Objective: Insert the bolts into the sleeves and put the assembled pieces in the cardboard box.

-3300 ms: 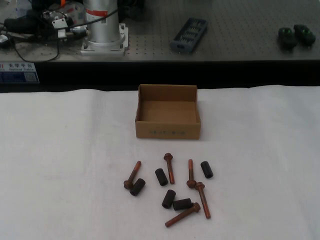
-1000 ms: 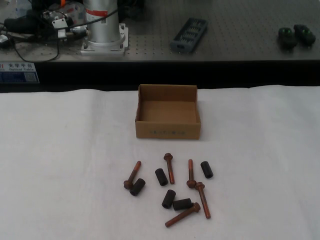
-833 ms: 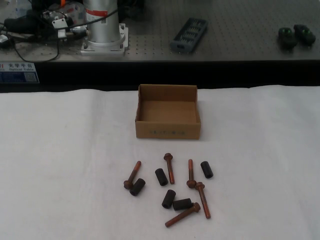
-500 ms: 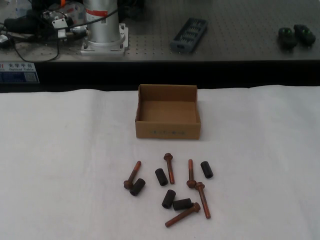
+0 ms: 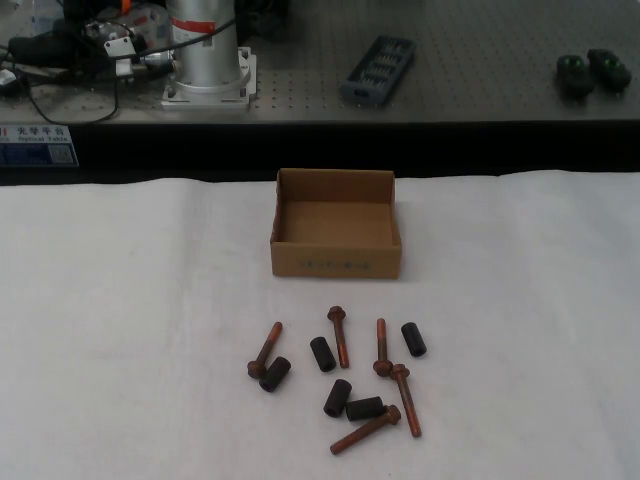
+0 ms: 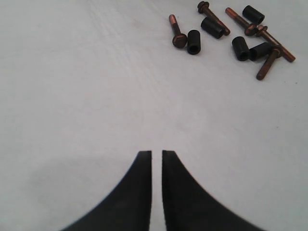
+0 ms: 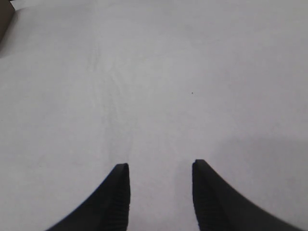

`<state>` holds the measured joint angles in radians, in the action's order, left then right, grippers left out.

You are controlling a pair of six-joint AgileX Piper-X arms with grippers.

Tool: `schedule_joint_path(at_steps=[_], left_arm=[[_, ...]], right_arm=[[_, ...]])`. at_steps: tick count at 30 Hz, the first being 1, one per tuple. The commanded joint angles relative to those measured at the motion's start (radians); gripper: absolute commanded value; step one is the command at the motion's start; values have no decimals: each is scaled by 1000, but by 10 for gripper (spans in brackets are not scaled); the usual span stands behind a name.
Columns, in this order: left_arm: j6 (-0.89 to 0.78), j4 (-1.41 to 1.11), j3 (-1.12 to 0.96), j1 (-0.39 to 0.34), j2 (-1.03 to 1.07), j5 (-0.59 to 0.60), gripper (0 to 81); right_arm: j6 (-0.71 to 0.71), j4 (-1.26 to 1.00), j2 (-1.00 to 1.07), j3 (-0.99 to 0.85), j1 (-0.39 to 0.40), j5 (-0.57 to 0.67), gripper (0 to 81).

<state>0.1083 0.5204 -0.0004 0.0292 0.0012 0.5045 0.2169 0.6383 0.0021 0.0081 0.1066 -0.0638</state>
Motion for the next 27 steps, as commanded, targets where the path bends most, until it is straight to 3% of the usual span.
schedule_joint_path(at_steps=[1, 5, 10, 16, 27], left_arm=[[9, 76, 0, 0, -1, -4, 62], [-20, 60, 0, 0, -1, 10, 62], [-280, -27, 0, 0, -1, 127, 62], [-622, -129, 0, 0, -1, 131, 62], [-882, -132, 0, 0, -1, 129, 62]], right_arm=[[-9, -22, -2, -8, -7, 2, 324], [-9, -31, -2, -8, -7, 8, 324], [33, -78, -2, -8, -7, 26, 324], [159, -133, -2, -8, -7, 30, 324], [353, -136, -2, -8, -7, 30, 324]])
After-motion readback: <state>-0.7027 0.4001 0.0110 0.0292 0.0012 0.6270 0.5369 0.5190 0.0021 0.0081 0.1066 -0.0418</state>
